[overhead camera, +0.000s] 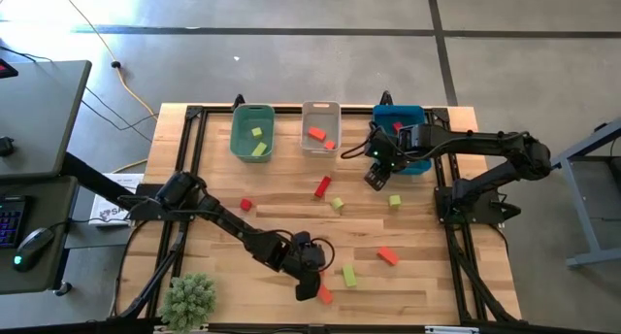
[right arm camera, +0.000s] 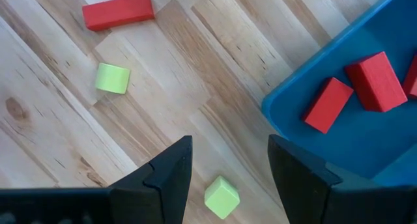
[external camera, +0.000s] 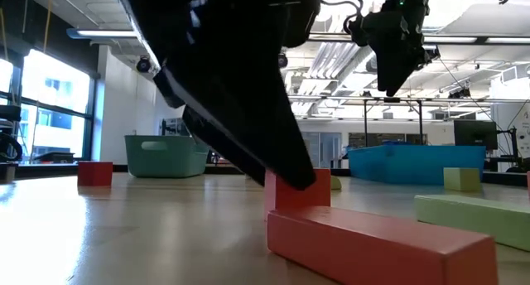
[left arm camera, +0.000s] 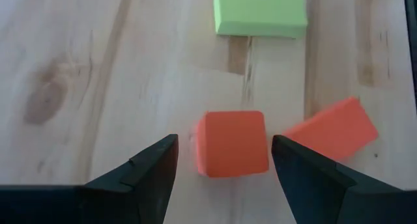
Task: Sort & place blocks by color
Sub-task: Put the orange block into the gray bin
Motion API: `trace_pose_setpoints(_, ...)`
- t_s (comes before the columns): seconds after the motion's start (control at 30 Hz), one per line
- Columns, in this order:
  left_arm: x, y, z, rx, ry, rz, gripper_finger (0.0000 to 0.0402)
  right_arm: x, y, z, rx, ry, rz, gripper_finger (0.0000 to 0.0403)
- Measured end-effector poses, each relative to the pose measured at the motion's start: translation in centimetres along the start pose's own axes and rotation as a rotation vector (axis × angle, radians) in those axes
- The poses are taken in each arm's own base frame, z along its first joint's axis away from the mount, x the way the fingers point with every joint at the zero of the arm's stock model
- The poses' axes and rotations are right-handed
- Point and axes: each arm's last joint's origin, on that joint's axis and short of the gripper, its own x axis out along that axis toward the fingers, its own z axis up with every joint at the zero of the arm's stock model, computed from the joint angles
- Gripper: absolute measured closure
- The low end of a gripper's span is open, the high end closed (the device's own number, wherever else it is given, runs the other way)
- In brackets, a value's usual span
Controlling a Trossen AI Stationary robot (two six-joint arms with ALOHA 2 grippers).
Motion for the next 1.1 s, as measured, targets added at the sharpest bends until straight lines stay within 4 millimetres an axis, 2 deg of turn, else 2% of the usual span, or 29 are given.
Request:
trace_pose_setpoints(0.13,0.0,0.3,0.2,-0.002,-0.034,0.052,0.0165,0.0,0.0,0.0,0.0,-0.004,-0.001,0.0214)
trace_pose_setpoints(0.3,0.5,0.6,0.1,-0.004,-0.009,0.034,0.0179,0.0,0.0,0.1,0.001,-0.008,0.001,0.0214)
trace_pose_setpoints(0.67,1.4,0.6,-0.2,-0.005,-0.006,0.034,0.0294,0.0,0.0,0.1,0.001,-0.011,0.002,0.0214)
trace_pose_setpoints(0.93,1.3,1.7,0.9,-0.046,-0.012,-0.004,0.0295,0.0,0.1,0.1,0.001,-0.008,0.009,0.0214)
trace_pose_setpoints(1.1,-0.2,3.4,2.9,-0.07,-0.051,0.031,0.0295,0.0,0.1,0.1,0.002,-0.004,0.015,0.0214)
